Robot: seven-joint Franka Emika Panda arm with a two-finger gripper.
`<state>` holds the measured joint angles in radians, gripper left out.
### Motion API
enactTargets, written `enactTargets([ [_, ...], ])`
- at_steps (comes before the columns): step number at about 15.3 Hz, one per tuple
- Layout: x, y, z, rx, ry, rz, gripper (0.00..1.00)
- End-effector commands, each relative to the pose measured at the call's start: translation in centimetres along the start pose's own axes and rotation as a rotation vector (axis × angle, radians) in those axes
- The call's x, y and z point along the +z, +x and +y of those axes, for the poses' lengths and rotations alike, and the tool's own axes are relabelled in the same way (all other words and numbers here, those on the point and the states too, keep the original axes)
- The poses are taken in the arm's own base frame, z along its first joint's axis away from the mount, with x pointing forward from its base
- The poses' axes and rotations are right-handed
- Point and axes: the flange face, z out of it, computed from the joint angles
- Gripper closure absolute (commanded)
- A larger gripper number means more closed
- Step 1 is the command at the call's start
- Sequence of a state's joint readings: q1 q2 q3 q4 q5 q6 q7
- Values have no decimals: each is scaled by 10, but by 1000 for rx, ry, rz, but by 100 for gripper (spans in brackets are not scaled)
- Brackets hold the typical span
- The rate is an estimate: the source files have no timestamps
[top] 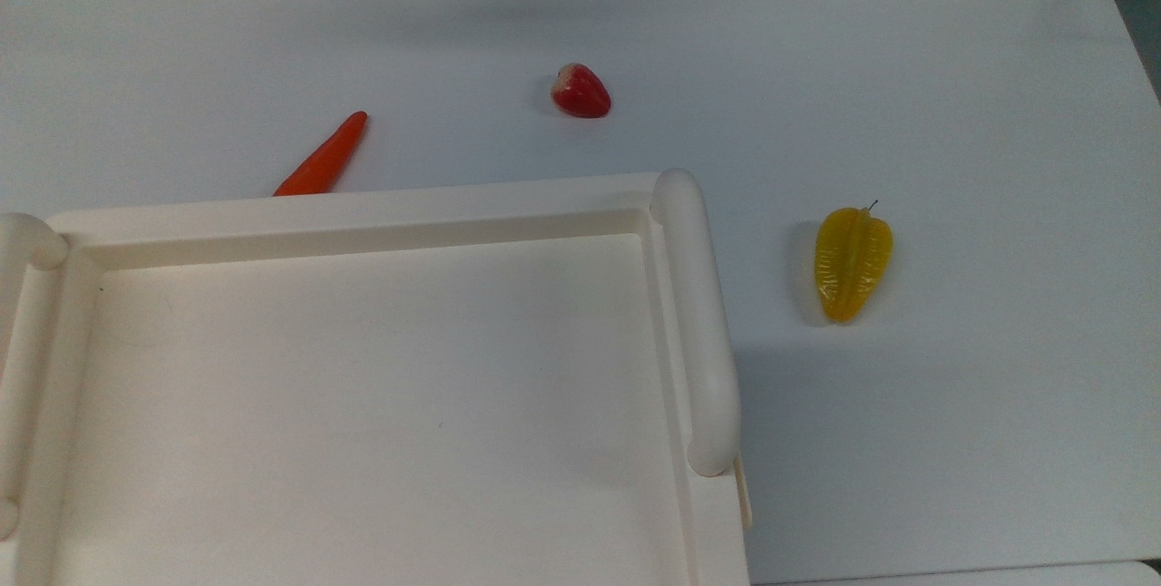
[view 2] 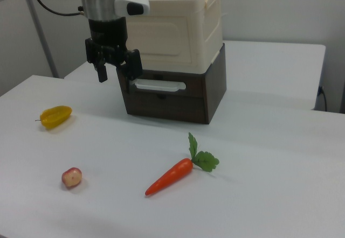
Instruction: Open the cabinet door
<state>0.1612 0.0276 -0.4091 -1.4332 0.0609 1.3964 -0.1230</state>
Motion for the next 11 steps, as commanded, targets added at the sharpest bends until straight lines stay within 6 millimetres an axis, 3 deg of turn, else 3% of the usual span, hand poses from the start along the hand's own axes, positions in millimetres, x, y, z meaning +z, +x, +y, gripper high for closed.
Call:
enactTargets([
  [1, 3, -5, -2, -42, 53, -5, 0],
  [7, 6, 1, -9, -102, 131, 14, 0],
  [11, 1, 17, -20, -87, 143, 116, 0],
])
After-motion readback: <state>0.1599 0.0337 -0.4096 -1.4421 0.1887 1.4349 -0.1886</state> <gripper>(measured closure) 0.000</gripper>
